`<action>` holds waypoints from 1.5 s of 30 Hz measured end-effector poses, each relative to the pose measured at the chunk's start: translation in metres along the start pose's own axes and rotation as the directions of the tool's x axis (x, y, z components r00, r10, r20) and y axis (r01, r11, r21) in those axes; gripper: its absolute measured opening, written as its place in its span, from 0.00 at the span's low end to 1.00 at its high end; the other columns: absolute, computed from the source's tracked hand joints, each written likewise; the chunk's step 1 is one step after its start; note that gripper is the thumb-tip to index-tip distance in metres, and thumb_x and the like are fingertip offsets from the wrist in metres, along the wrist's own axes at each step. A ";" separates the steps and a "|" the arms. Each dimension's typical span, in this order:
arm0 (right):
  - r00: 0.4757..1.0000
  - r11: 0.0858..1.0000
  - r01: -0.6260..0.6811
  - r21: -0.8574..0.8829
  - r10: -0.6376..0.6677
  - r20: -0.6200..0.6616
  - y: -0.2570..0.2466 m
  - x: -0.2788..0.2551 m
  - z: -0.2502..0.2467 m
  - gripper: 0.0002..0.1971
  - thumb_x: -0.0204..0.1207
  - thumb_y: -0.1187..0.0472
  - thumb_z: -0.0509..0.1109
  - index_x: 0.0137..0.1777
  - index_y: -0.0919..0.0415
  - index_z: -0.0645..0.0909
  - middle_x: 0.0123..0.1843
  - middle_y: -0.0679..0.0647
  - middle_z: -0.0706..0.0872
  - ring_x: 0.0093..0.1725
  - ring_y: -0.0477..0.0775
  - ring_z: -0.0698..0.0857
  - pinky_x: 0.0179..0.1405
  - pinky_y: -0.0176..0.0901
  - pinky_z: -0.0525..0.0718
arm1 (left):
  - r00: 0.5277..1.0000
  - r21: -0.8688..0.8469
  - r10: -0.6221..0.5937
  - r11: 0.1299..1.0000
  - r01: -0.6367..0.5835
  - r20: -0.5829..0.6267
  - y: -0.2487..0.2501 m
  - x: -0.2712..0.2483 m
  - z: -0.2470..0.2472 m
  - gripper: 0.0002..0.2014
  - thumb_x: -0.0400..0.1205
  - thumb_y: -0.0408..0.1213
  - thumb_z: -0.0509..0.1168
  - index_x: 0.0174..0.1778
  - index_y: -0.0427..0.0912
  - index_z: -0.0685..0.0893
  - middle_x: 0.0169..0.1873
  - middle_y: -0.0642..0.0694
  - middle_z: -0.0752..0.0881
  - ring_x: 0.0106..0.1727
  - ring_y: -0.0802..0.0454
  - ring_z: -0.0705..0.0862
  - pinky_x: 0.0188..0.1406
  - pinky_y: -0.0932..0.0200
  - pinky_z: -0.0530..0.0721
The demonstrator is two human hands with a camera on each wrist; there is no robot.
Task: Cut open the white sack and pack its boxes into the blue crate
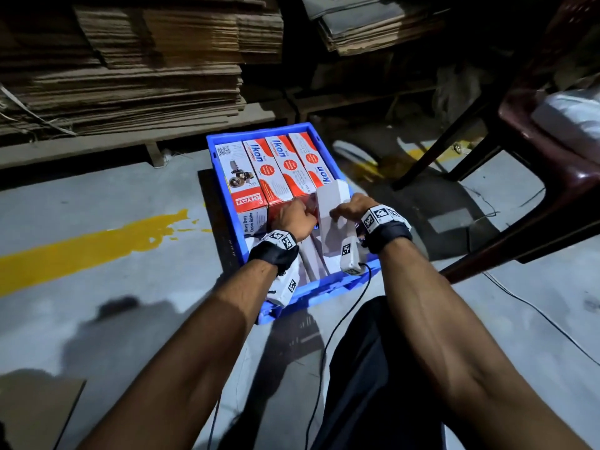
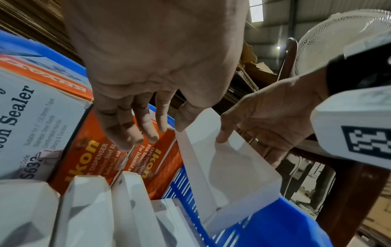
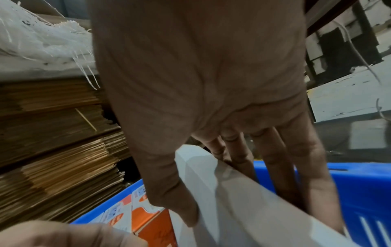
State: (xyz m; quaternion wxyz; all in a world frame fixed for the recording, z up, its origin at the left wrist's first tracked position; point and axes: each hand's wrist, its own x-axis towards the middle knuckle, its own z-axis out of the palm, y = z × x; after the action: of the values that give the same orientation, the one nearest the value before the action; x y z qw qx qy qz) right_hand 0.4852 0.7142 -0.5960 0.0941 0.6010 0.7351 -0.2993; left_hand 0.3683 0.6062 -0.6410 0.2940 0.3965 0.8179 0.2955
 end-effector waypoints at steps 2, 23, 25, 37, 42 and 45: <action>1.000 0.999 -0.005 -0.043 0.005 -0.004 -0.002 0.001 0.003 0.28 0.66 0.51 0.79 0.66 0.62 0.83 0.61 0.62 0.88 0.53 0.62 0.86 0.44 0.43 0.83 | 1.000 0.056 -0.016 0.998 0.015 0.014 0.001 0.002 0.002 0.05 0.79 0.35 0.68 0.40 0.48 0.79 0.54 0.37 0.88 0.57 0.34 0.86 0.59 0.45 0.85; 0.979 0.950 0.113 -0.290 -0.057 0.195 0.003 0.029 0.055 0.42 0.57 0.47 0.88 0.71 0.62 0.80 0.67 0.57 0.86 0.63 0.62 0.86 0.59 0.51 0.86 | 0.988 0.091 -0.152 0.985 0.150 0.016 -0.006 0.019 0.012 0.14 0.76 0.38 0.72 0.56 0.38 0.86 0.53 0.38 0.89 0.57 0.34 0.88 0.61 0.38 0.87; 0.977 0.938 0.098 -0.334 -0.027 0.210 0.005 0.029 0.058 0.32 0.63 0.52 0.83 0.66 0.64 0.82 0.64 0.61 0.87 0.56 0.64 0.88 0.53 0.54 0.87 | 0.989 0.082 -0.146 0.986 0.143 0.031 -0.007 0.019 0.011 0.12 0.76 0.38 0.70 0.52 0.37 0.87 0.50 0.37 0.90 0.53 0.34 0.89 0.57 0.39 0.89; 0.991 0.915 -0.031 -0.402 -0.024 -0.132 0.010 0.032 0.058 0.24 0.76 0.62 0.74 0.72 0.65 0.76 0.69 0.66 0.81 0.68 0.67 0.84 0.63 0.55 0.83 | 0.997 0.081 -0.077 0.994 0.075 0.019 -0.022 0.017 -0.010 0.16 0.80 0.41 0.70 0.62 0.40 0.86 0.58 0.37 0.89 0.57 0.33 0.88 0.55 0.47 0.85; 0.999 0.904 0.032 -0.426 -0.020 0.033 0.012 0.040 0.064 0.26 0.72 0.56 0.77 0.70 0.65 0.81 0.67 0.61 0.87 0.65 0.63 0.87 0.52 0.48 0.84 | 0.997 0.065 -0.072 0.995 0.070 0.023 -0.022 0.010 -0.016 0.15 0.80 0.40 0.70 0.61 0.39 0.86 0.58 0.36 0.89 0.57 0.33 0.88 0.57 0.45 0.85; 0.997 0.942 0.059 -0.331 -0.043 0.056 -0.003 0.035 0.058 0.25 0.76 0.58 0.77 0.71 0.66 0.80 0.68 0.60 0.85 0.68 0.64 0.84 0.52 0.46 0.81 | 0.997 0.049 -0.070 0.996 0.069 0.017 -0.028 0.011 -0.018 0.11 0.79 0.39 0.70 0.55 0.38 0.87 0.54 0.36 0.90 0.54 0.33 0.89 0.54 0.47 0.86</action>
State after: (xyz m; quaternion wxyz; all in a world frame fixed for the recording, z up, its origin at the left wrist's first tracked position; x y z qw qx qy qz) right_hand 0.4605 0.7106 -0.6595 0.2040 0.5498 0.7879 -0.1878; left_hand 0.3366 0.5966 -0.6521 0.3018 0.3776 0.8354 0.2614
